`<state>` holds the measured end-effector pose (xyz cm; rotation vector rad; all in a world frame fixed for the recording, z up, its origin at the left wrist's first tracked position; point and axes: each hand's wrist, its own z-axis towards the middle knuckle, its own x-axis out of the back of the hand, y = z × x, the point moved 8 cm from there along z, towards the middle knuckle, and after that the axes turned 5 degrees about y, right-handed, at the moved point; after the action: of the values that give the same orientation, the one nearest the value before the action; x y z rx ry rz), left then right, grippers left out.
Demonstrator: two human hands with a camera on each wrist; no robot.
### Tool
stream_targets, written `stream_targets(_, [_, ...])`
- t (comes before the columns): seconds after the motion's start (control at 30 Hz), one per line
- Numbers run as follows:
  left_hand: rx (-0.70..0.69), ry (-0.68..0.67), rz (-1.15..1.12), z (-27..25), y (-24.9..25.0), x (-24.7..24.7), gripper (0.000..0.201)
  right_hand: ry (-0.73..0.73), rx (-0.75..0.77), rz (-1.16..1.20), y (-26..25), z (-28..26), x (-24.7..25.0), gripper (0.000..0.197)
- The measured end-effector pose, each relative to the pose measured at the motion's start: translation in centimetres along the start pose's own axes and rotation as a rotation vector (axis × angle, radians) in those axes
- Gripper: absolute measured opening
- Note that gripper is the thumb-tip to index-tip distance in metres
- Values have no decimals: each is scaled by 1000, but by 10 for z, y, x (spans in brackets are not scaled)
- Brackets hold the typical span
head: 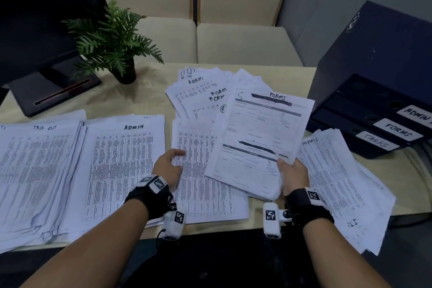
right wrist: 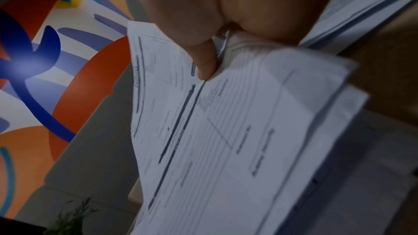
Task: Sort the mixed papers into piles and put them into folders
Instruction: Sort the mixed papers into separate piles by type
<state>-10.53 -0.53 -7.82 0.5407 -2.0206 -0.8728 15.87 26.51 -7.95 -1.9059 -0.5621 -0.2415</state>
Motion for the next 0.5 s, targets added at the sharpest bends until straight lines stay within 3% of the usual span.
stream_targets(0.13, [-26, 6, 9, -1, 2, 4, 33, -73, 17, 26, -6, -9, -7, 11])
stream_targets(0.27, [5, -5, -13, -1, 4, 1, 20, -320, 1, -28, 5, -27, -40, 15])
stream_targets(0.37, [22, -23, -23, -1, 4, -2, 26, -465, 11, -77, 14, -38, -62, 21])
stream_targets(0.43, [12, -22, 20, 0, 4, -1, 23, -491, 29, -108, 16, -41, -69, 22])
stream_targets(0.5, [9, 2, 40, 2, 3, 2, 22, -412, 69, -167, 12, -39, -64, 21])
